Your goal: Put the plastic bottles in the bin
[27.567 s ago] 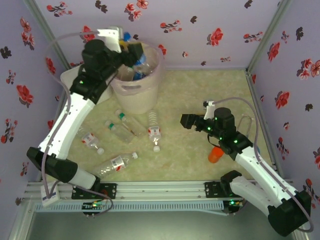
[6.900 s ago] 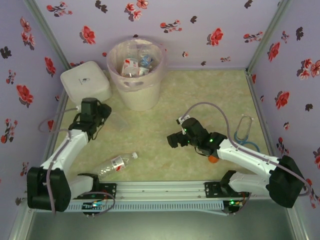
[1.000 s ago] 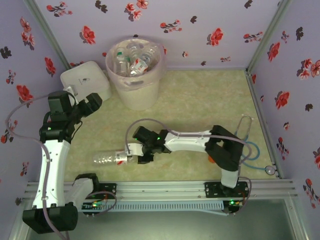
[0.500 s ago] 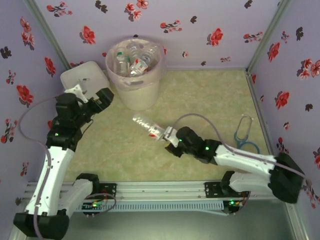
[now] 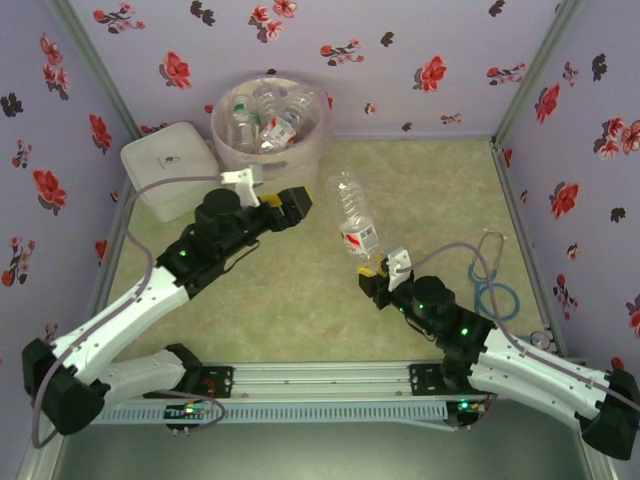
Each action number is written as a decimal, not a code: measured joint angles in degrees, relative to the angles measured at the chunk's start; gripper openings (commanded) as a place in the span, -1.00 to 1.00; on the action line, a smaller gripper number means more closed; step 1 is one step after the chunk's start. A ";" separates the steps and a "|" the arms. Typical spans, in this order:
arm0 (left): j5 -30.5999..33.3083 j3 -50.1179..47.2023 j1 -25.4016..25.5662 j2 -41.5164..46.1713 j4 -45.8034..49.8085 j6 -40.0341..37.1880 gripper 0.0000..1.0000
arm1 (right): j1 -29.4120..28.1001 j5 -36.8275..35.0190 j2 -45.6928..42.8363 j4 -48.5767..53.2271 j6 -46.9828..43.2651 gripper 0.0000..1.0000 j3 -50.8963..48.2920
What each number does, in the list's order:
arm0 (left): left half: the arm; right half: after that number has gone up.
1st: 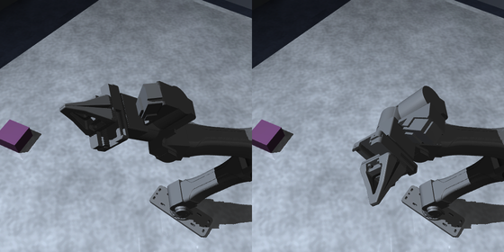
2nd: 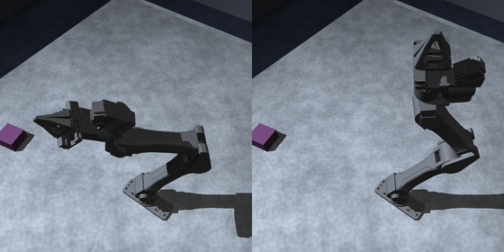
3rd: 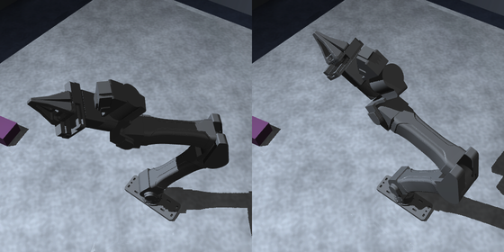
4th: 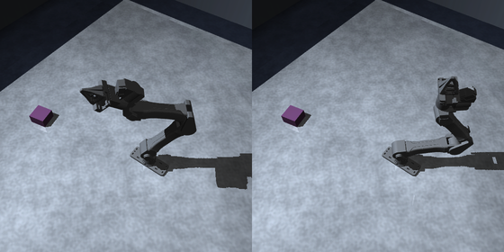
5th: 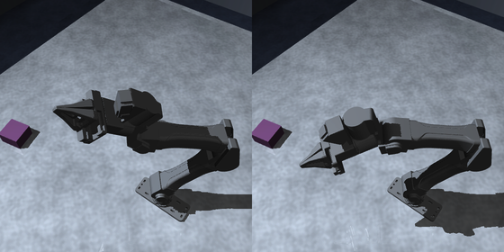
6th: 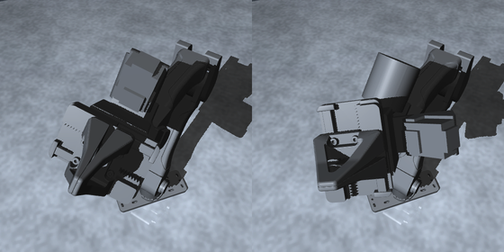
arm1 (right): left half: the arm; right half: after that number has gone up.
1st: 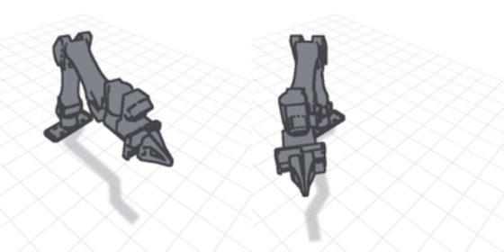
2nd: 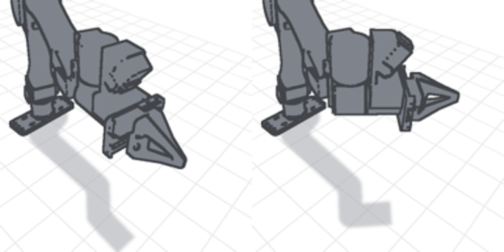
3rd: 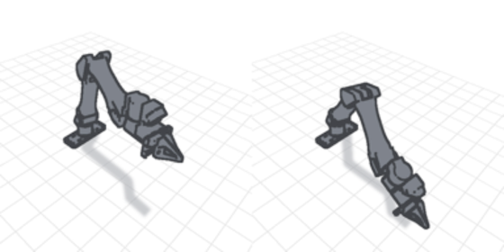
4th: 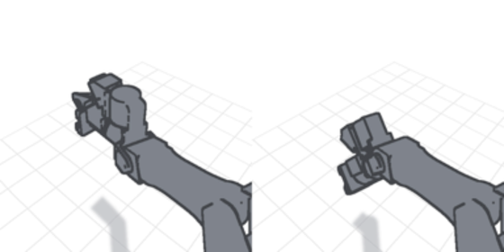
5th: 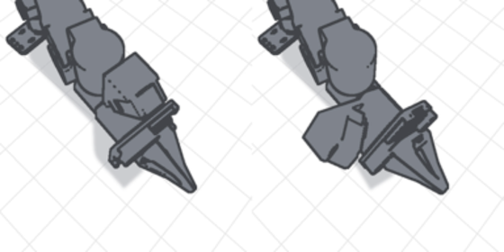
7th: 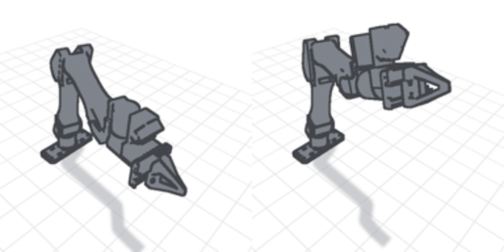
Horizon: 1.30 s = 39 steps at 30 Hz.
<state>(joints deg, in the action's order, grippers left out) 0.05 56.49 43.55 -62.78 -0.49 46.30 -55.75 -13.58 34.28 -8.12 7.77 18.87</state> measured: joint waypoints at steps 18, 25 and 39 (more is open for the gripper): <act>-1.81 3.15 4.57 -8.90 -11.23 -0.70 1.00 | 0.50 -2.95 9.55 -3.91 3.89 -1.00 2.54; -3.10 3.30 4.96 -8.17 -11.85 -3.63 1.00 | 4.68 -2.95 10.08 -0.94 7.63 -1.00 5.66; -6.12 9.88 5.18 -16.96 -10.71 -4.66 0.69 | 5.25 6.01 17.11 -0.66 7.89 -1.00 8.13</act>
<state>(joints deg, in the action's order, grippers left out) -6.07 66.37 48.73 -79.75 -11.20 41.65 -50.50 -7.57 51.40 -8.78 15.66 27.00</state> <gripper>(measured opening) 0.914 0.335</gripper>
